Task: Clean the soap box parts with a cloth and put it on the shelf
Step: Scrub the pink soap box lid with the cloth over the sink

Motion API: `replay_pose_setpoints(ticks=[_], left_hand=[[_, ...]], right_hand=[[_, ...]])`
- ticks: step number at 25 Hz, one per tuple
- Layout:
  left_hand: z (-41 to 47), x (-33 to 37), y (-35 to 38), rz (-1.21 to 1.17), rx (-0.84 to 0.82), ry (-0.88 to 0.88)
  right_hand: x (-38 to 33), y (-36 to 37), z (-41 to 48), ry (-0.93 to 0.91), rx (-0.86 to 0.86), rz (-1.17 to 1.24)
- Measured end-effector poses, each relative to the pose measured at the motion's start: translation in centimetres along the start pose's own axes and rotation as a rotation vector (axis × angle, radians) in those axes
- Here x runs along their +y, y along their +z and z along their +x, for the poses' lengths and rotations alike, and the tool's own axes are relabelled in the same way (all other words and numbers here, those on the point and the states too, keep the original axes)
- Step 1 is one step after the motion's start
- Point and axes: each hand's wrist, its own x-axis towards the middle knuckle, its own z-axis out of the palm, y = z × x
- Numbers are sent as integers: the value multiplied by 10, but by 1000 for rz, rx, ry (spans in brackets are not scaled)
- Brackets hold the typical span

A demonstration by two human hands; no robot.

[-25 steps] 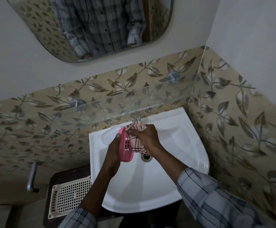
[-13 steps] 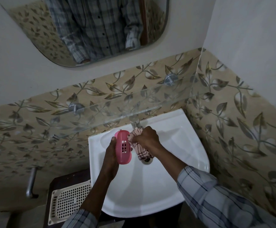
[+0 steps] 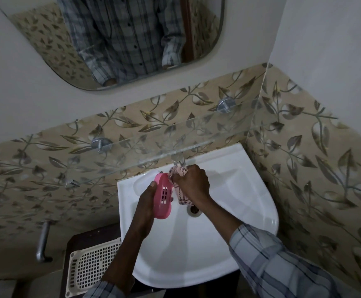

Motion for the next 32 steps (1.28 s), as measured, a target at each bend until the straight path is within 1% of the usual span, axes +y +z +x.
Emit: replay_pose_setpoints(ticks=[1, 3, 4, 5, 7, 8, 9, 11, 12, 13, 16, 18, 20, 22, 23, 24, 25, 26, 27, 28, 29, 30, 31, 32], left_hand=[[0, -2, -3, -5, 8, 6], [-1, -4, -8, -52, 52, -7], [-1, -3, -10, -72, 70, -19], [-1, -4, -10, -87, 77, -31], [0, -6, -8, -89, 47, -35], [0, -7, -6, -84, 21, -27], [0, -8, -4, -82, 2, -17], [1, -5, -1, -116, -1, -25], [3, 0, 0, -164, 12, -52], [4, 6, -2, -236, 16, -88], [6, 11, -12, -472, -19, -160], [5, 12, -17, -567, -31, -175], [4, 15, -20, -612, -49, -187], [4, 18, -18, -627, -88, -188], [4, 17, -17, -626, -104, -180], [4, 15, -15, -609, -109, -172], [3, 15, -13, -580, -109, -176], [2, 15, -10, -550, -109, -190], [2, 16, -8, -514, -100, -201], [2, 17, -6, -476, -87, -202], [2, 17, -6, -449, -82, -199], [1, 17, -5, -439, -94, -188], [0, 17, -5, -432, -109, -164], [-1, 16, -5, -416, -127, -133]], right_hand=[[2, -4, 4, 17, -33, -100], [3, -15, 8, -17, -68, -279], [4, -19, 11, -25, -59, -283], [5, -22, 14, -40, -73, -240], [2, -27, 20, -8, -197, 73], [1, -26, 20, 34, -258, 178], [0, -24, 19, 39, -294, 139], [6, -16, 15, -27, -253, -191], [8, -15, 11, -40, -213, -212], [13, -15, 12, -24, -223, -136], [25, -25, 15, 64, -314, 317], [30, -32, 12, 113, -340, 594], [25, -38, 3, 135, -357, 883], [18, -36, -9, 90, -415, 1034], [15, -33, -16, 70, -469, 1064], [11, -29, -23, 72, -524, 1030], [7, -24, -29, 55, -556, 902], [3, -19, -33, -7, -527, 641], [1, -15, -33, -87, -414, 310], [-1, -15, -31, -148, -235, 22], [-3, -17, -29, -194, -55, -139], [-4, -20, -26, -270, 54, -158], [-4, -22, -23, -405, 70, -121], [-4, -21, -20, -564, 37, -124]])
